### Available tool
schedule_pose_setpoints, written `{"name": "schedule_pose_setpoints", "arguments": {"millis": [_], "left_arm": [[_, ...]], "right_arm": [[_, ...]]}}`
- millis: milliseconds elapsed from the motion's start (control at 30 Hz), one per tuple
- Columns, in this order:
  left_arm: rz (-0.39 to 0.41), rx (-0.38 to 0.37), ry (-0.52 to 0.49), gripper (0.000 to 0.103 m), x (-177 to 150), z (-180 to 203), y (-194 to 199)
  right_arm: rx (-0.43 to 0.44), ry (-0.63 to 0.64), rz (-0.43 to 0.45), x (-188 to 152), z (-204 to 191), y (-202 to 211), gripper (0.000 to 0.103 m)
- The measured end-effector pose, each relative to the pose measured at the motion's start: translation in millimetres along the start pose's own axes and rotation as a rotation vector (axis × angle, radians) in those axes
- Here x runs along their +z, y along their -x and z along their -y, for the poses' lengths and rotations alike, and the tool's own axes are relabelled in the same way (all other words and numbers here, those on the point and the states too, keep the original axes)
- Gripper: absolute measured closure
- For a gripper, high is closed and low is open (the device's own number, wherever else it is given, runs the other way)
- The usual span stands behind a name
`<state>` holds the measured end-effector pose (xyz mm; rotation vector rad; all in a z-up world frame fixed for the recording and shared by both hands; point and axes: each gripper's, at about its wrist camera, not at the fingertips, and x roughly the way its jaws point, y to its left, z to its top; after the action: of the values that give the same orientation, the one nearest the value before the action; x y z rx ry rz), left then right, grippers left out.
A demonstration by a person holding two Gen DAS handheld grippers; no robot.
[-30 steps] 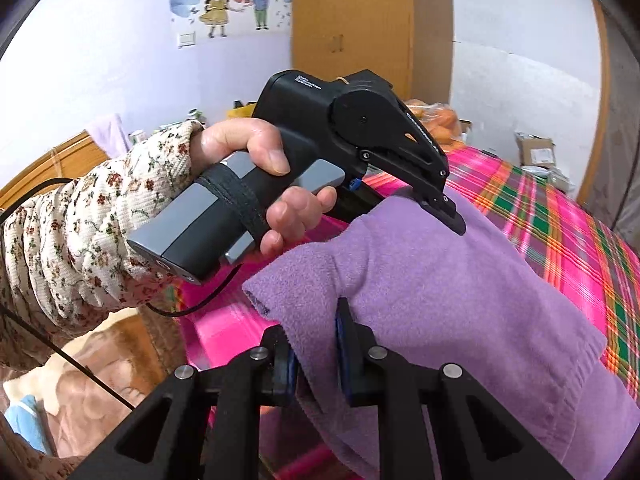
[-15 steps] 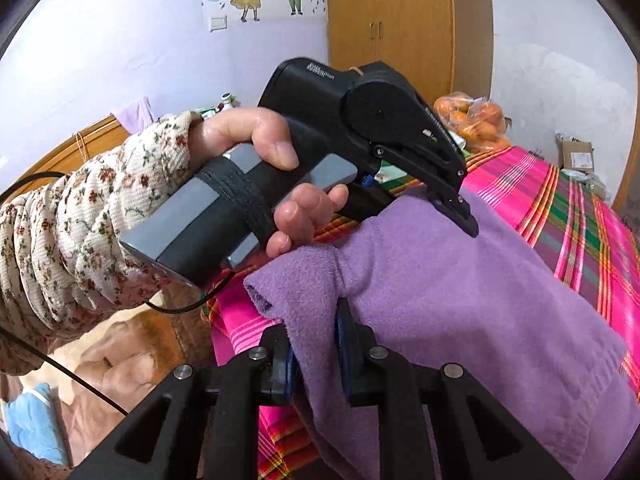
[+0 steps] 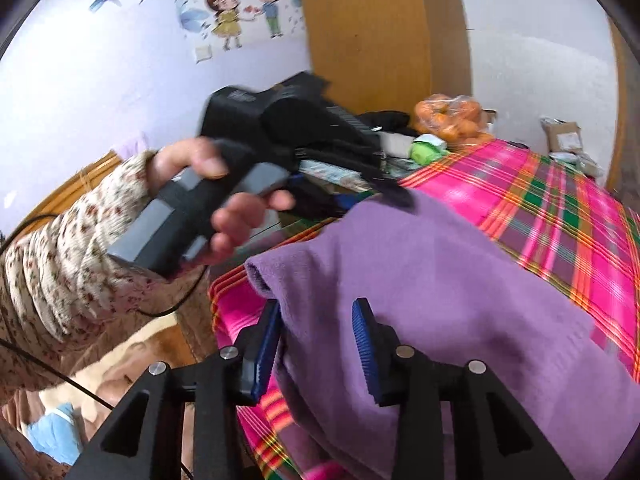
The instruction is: Fold clothes
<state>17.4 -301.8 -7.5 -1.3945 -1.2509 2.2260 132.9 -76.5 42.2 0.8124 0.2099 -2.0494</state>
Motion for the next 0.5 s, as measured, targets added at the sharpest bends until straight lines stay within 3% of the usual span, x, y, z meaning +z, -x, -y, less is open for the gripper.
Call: {"name": "schedule_pose_setpoints", "arguments": {"millis": [200, 333, 433, 500], "left_arm": [[0.118, 0.074, -0.012, 0.073, -18.7, 12.0, 34.1], [0.208, 0.094, -0.125, 0.073, -42.2, 40.8, 50.3], [0.221, 0.106, -0.197, 0.073, -61.0, 68.0, 42.9], [0.196, 0.076, -0.243, 0.073, -72.2, 83.9, 27.4]], "right_arm": [[-0.113, -0.102, 0.067, -17.8, 45.6, 48.0, 0.066], [-0.246, -0.211, 0.093, -45.2, 91.5, 88.1, 0.066], [-0.373, -0.283, 0.072, -66.3, 124.8, 107.1, 0.066], [-0.459, -0.334, 0.057, -83.1, 144.0, 118.9, 0.066]]}}
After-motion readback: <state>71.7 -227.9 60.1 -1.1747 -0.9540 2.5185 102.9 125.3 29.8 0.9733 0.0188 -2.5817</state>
